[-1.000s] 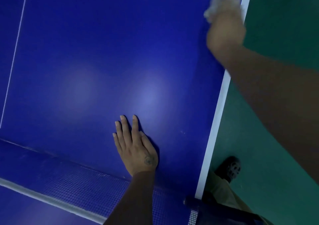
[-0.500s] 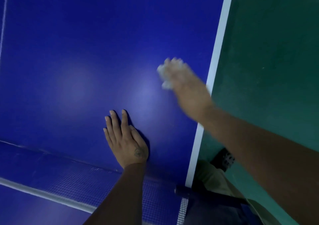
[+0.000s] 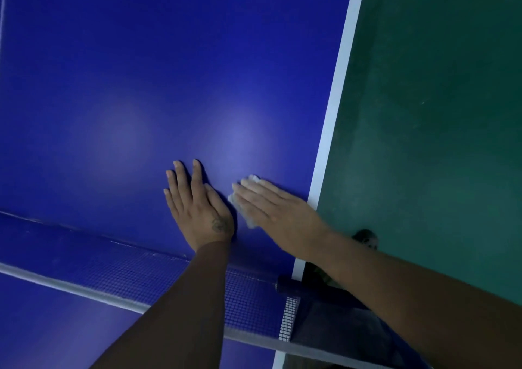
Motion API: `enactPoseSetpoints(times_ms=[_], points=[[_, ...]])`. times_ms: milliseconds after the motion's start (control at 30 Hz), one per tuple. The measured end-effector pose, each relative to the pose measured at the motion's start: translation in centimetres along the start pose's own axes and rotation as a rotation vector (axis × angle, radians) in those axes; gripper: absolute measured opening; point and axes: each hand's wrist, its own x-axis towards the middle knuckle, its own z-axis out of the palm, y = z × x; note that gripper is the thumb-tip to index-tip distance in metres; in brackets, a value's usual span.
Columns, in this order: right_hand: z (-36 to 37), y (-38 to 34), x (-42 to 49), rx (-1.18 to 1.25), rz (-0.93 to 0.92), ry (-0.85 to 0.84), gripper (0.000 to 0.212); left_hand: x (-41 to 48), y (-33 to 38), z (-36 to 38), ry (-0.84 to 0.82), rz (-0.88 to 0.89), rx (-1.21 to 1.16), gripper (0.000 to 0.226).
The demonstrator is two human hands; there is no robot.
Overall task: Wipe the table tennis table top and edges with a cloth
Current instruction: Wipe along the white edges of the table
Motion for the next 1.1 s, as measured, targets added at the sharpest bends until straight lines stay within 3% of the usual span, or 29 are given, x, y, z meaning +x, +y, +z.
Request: enactPoseSetpoints(times_ms=[67, 133, 233, 333, 433, 600, 800, 967, 1100], points=[[0.3, 2.0, -2.2, -0.09, -0.003, 0.029, 0.057, 0.1, -0.5, 0.4, 0.022, 0.025, -0.013, 0.05], [-1.5, 5.6, -4.3, -0.022, 0.177, 0.102, 0.065, 0.2, -0.3, 0.4, 0.015, 0.031, -0.004, 0.05], [-4.3, 9.9, -7.0, -0.081, 0.483, 0.104, 0.094, -0.1, -0.5, 0.6, -0.013, 0.025, -0.003, 0.05], [-7.1, 13.0, -10.3, 0.027, 0.809, 0.046, 0.074, 0.1, -0.5, 0.4, -0.034, 0.018, 0.009, 0.05], [-8.6, 14.1, -13.1, 0.198, 0.949, 0.063, 0.046, 0.1, 0.4, -0.2, -0.068, 0.0, 0.026, 0.051], [-7.9, 11.8, -17.9, 0.511, 1.197, 0.193, 0.043, 0.0, 3.0, -1.7, -0.176, -0.125, -0.022, 0.052], [-6.4, 8.5, -24.1, 0.714, 1.34, 0.232, 0.042, -3.0, 8.6, -4.6, -0.495, -0.216, -0.134, 0.068], [-9.5, 8.1, -27.8, 0.776, 1.157, 0.305, 0.045, -7.6, 13.3, -7.0, -0.714, -0.232, -0.317, 0.071], [-13.0, 8.8, -31.6, 0.795, 1.051, 0.33, 0.049, -12.0, 18.3, -9.7, -0.69, -0.472, -0.636, 0.06]])
